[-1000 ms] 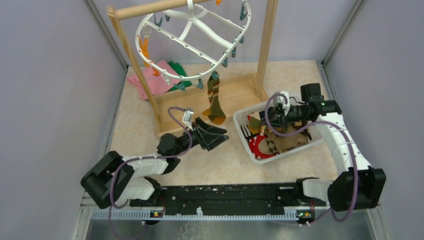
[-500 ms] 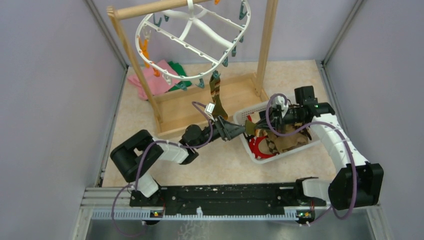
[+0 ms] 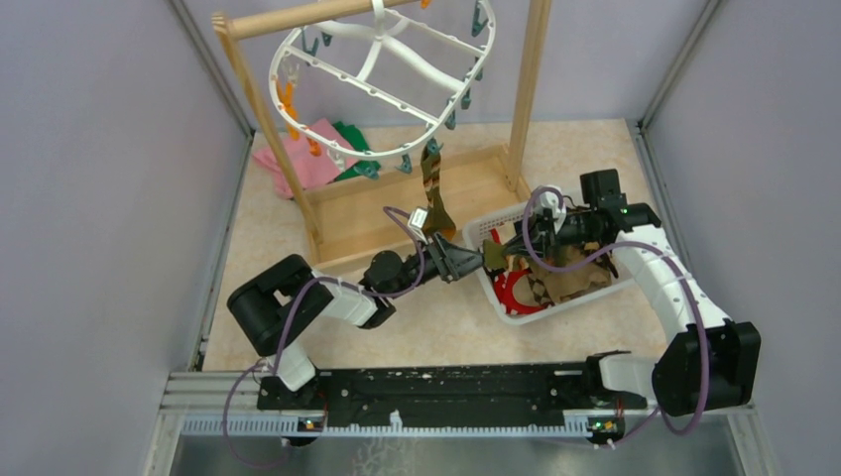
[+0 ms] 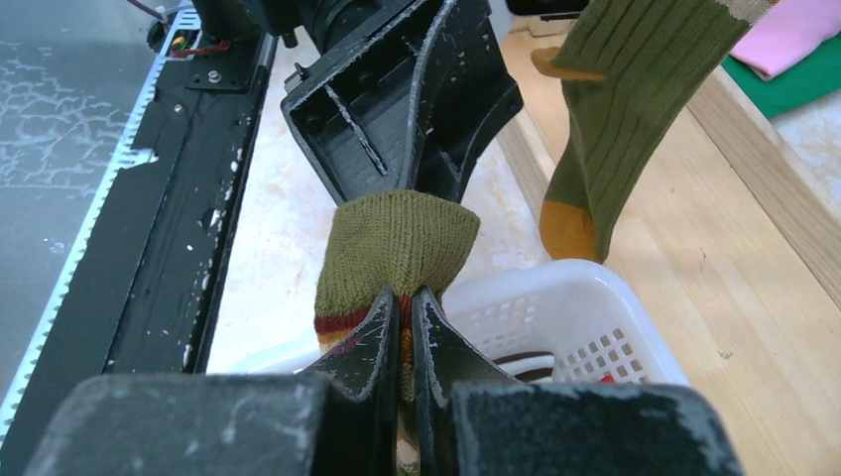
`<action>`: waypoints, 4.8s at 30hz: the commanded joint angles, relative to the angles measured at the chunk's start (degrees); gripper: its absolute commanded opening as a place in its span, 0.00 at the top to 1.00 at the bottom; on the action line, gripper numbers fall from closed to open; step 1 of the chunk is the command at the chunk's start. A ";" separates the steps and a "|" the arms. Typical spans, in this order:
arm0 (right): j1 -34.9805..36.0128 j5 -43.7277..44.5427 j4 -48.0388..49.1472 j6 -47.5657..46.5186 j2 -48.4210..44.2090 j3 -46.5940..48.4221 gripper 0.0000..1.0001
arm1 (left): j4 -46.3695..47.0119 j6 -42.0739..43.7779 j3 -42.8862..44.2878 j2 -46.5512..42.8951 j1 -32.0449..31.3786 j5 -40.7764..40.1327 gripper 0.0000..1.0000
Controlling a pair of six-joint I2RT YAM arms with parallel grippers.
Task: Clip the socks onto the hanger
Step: Pick up the sock from the bin.
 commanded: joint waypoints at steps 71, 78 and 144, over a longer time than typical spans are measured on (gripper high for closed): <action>9.75 -7.06 -38.61 -31.36 7.63 23.92 0.12 | -96.89 105.56 37.25 -39.07 -6.88 22.43 1.00; 17.06 -5.33 -24.79 -17.03 7.23 20.56 0.13 | -111.87 103.48 47.09 -33.61 -7.43 20.57 1.00; 22.07 0.60 7.26 13.46 5.36 8.19 1.00 | -102.86 90.67 29.04 -38.64 -6.62 1.63 0.98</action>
